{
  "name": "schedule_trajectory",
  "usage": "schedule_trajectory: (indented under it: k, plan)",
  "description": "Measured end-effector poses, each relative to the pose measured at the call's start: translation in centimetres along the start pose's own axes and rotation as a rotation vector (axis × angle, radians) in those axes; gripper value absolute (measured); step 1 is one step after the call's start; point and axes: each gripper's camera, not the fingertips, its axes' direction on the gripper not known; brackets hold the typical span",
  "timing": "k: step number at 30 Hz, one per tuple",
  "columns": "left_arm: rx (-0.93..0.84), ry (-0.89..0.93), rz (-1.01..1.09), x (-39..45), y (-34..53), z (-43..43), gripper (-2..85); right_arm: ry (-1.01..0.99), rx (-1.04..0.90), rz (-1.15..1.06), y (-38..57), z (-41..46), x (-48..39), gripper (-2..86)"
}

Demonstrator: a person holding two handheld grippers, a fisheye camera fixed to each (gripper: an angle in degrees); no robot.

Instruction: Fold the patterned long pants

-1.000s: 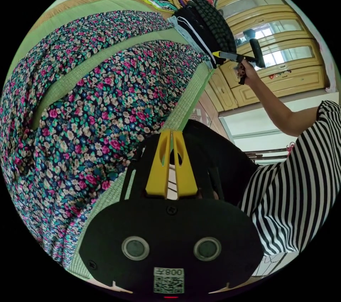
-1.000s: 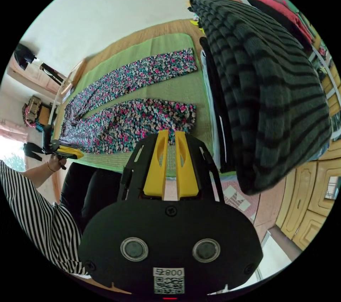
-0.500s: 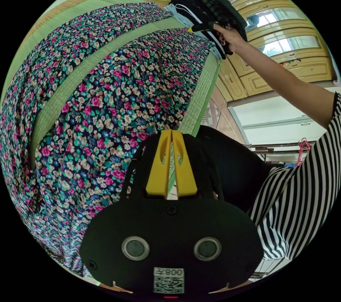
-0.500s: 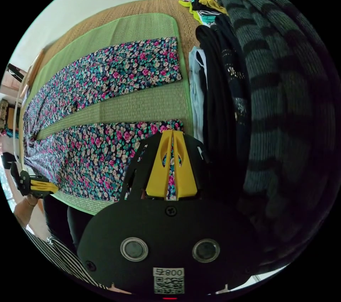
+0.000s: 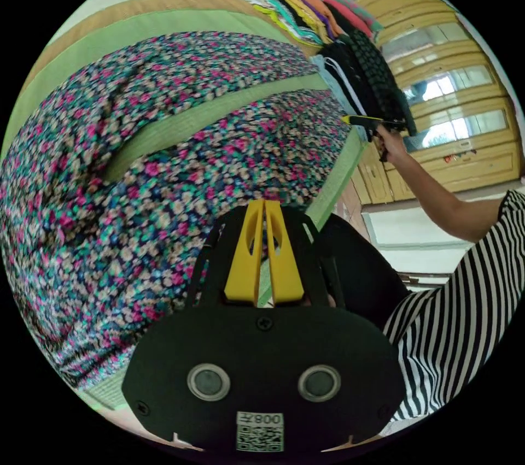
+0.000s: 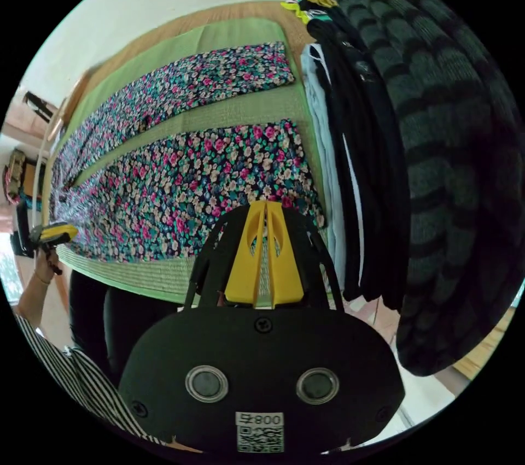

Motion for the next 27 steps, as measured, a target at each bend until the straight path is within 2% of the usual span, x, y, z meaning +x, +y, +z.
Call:
schedule_trajectory:
  k: [3,6,8,10,11,17,19,22,25,27]
  plan:
    - [0.077,-0.037,-0.062,-2.3,1.8,-1.9,0.2,-0.053,0.032,0.024,-0.6,-0.9,0.0,0.0]
    - [0.168,-0.116,-0.189,-5.4,4.1,-3.9,0.2,-0.088,0.070,-0.062,-1.3,-1.3,-3.1,0.1]
    - [0.219,-0.198,-0.300,-8.0,5.9,-4.7,0.2,-0.066,0.026,-0.133,-2.1,0.5,-6.0,0.1]
    - [0.210,-0.239,-0.375,-9.9,7.1,-4.5,0.2,-0.011,-0.052,-0.173,-2.5,2.9,-7.5,0.1]
    - [0.169,-0.209,-0.397,-11.0,7.7,-3.8,0.1,0.009,-0.003,-0.179,-2.3,3.1,-7.9,0.1]
    - [0.187,-0.171,-0.318,-11.9,11.5,-3.7,0.1,0.017,-0.094,-0.089,-2.5,4.0,-6.8,0.0]
    - [0.217,-0.138,-0.299,-12.1,13.2,-4.0,0.1,0.072,-0.064,-0.080,-2.9,3.6,-7.8,0.0]
    - [0.215,-0.124,-0.290,-12.7,16.0,-3.9,0.2,-0.078,0.022,-0.154,-4.5,2.6,-12.7,0.1]
    - [0.170,-0.098,-0.326,-14.2,18.6,-3.0,0.1,-0.284,0.027,-0.396,-6.0,3.3,-22.4,0.1]
    - [0.177,-0.057,-0.348,-15.3,20.1,-2.5,0.1,-0.352,-0.003,-0.552,-6.3,4.6,-28.8,0.1]
